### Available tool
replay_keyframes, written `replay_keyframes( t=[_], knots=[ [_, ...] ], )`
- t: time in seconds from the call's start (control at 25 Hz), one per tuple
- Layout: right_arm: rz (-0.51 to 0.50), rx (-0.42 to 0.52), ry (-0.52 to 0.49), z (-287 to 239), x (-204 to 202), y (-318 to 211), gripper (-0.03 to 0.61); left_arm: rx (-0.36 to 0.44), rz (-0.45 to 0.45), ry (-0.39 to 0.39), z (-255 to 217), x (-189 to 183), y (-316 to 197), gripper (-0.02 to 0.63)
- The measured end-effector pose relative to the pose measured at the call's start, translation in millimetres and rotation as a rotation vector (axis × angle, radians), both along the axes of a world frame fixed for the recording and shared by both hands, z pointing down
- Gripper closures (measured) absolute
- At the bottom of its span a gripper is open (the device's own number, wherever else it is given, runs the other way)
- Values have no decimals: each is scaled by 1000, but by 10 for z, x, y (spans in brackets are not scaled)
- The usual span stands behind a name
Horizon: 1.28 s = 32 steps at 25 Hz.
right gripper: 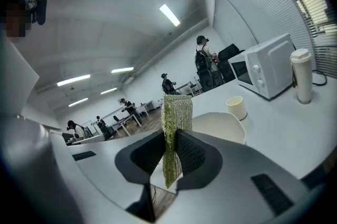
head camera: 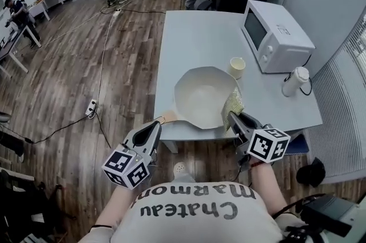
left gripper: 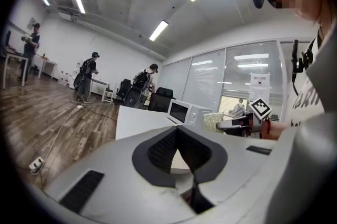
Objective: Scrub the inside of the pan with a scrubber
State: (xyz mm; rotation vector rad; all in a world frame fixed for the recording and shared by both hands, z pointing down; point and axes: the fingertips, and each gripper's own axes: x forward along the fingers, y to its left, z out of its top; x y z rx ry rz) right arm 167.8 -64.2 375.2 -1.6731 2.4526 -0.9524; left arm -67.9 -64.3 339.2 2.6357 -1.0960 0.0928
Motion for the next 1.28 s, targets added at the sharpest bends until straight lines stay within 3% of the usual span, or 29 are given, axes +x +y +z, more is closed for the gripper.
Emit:
replay_keyframes(
  t=[0.08, 0.28, 0.44, 0.52, 0.64, 0.68, 0.8, 0.96, 1.16, 1.28],
  knots=[
    [13, 6, 13, -66, 0, -214, 514, 15, 4, -19, -46, -11, -273, 598],
    [21, 19, 50, -152, -34, -687, 514, 1, 58, 23, -62, 31, -810, 598],
    [28, 30, 45, -122, -79, -1069, 514, -15, 138, -18, 100, 68, -1122, 592],
    [24, 28, 49, -90, -112, -1208, 514, -61, 198, -36, 260, 91, -1198, 540],
    [14, 4, 57, 56, -127, -1374, 514, -210, 369, -31, 572, 227, -1154, 319],
    [3, -14, 57, 133, -138, -1414, 514, -256, 414, -42, 679, 265, -1127, 294],
    [-54, -97, 63, 409, -175, -1437, 514, -325, 457, -176, 1036, 321, -1033, 287],
    [-128, -176, 57, 708, -197, -1564, 514, -303, 484, -432, 1451, 453, -947, 285],
    [-260, -226, 27, 955, -377, -1779, 514, -371, 455, -560, 1753, 541, -922, 285],
    [-393, -273, 1, 1143, -628, -1830, 514, -403, 464, -630, 1861, 525, -922, 285]
  ],
)
